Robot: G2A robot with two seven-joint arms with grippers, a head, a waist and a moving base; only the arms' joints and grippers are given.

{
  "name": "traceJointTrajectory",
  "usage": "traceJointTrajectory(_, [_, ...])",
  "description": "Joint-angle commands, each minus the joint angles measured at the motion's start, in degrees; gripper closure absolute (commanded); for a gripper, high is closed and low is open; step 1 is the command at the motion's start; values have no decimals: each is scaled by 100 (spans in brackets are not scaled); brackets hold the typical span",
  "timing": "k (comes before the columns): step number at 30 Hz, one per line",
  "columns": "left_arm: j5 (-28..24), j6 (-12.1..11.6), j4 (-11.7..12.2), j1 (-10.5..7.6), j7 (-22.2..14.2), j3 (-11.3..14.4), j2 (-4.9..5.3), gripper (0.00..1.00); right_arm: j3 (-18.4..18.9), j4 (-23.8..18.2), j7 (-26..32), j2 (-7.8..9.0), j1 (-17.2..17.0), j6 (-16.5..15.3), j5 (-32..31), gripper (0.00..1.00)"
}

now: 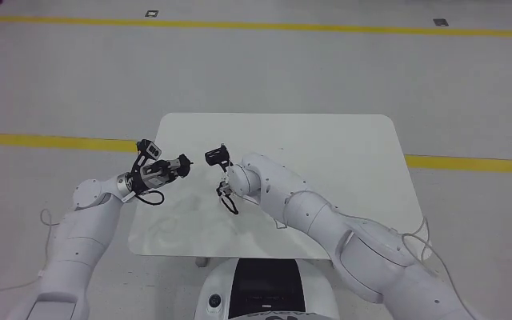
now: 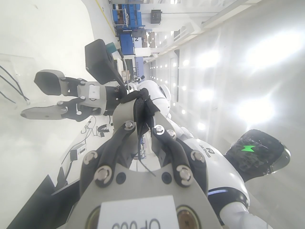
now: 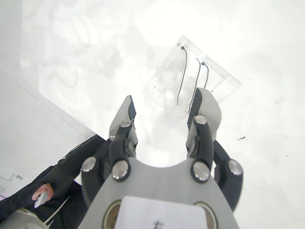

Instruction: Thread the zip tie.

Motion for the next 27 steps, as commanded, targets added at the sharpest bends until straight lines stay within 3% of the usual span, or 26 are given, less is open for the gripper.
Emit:
traceJointTrajectory(1, [0,0,0,0,0,0,0,100,5,99,-35,-40,4,-22,-2,100])
traceJointTrajectory(16, [0,0,0,0,0,0,0,100,-120,723,-84,-405,64,37,-259,100])
traceJointTrajectory(27, [0,0,0,0,0,0,0,100,-145,1077,166,-618,148,-209,-373,100])
